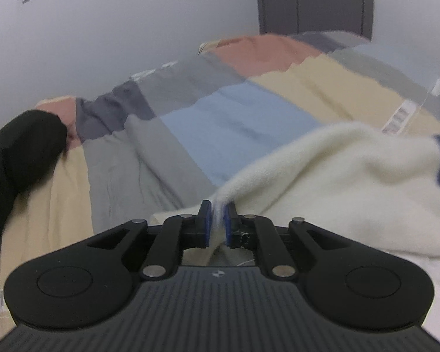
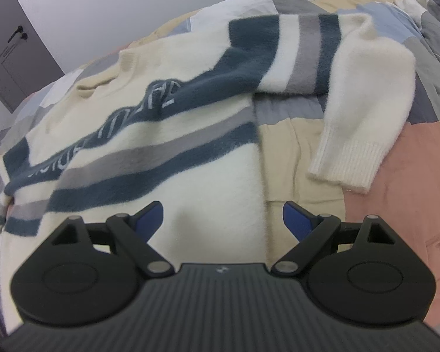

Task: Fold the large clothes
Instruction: 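Pull the sweater flat across the bed with both grippers and release, then move the right gripper to the sweater sleeve cuff and grasp it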

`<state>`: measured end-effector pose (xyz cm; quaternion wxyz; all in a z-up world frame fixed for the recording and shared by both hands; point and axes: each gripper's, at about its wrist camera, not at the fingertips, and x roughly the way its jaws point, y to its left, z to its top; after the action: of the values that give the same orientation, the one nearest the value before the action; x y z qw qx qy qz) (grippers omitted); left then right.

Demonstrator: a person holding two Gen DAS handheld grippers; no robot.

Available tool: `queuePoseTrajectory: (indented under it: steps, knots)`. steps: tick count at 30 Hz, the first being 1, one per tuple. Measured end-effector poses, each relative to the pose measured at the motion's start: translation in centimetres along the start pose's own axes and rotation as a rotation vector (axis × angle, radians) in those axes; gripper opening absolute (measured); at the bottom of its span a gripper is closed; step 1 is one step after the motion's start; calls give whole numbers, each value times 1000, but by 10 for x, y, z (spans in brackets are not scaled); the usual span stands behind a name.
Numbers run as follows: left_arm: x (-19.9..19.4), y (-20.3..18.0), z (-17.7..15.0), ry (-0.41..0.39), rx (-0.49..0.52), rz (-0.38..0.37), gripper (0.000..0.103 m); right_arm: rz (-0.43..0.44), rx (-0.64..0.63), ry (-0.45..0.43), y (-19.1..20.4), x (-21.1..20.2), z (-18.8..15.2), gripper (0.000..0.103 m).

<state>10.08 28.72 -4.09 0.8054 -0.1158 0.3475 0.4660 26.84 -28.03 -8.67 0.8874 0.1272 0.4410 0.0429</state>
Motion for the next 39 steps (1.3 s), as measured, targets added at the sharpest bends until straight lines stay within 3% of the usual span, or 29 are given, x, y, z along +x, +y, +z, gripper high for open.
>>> queuePoseTrajectory:
  steps: [2,3,4,9,15,20,22,25,28,31,35,39]
  knots:
    - [-10,-3,3,-27,13,-6,44,9,0,-3,0,-2,0,90]
    - [-16,-3,3,-51,15,-3,62,13,-1,-5,1,-3,0,90]
    - [-23,-3,4,-81,14,-9,66,16,-1,-8,1,-4,0,90]
    - [-64,-6,7,-130,-23,-191,66,29,22,-14,-1,-8,-1,90]
    - [-124,-51,-4,-161,88,-441,66,44,92,-4,-9,-13,-7,90]
    - [-152,-94,-37,-11,63,-719,66,39,170,-18,-26,-18,-6,90]
    - [-154,-112,-58,75,68,-787,66,33,209,-17,-37,-16,-3,90]
    - [-154,-137,-87,194,132,-810,66,48,303,-1,-56,-14,-3,90]
    - [-152,-149,-100,207,196,-756,66,48,395,-6,-75,-13,-2,89]
    - [-146,-152,-100,215,192,-724,66,14,424,-40,-89,-18,3,89]
    - [-136,-144,-96,226,161,-732,66,-66,350,-120,-95,-23,16,89]
    - [-140,-144,-96,203,178,-731,66,-143,179,-181,-87,-17,29,89]
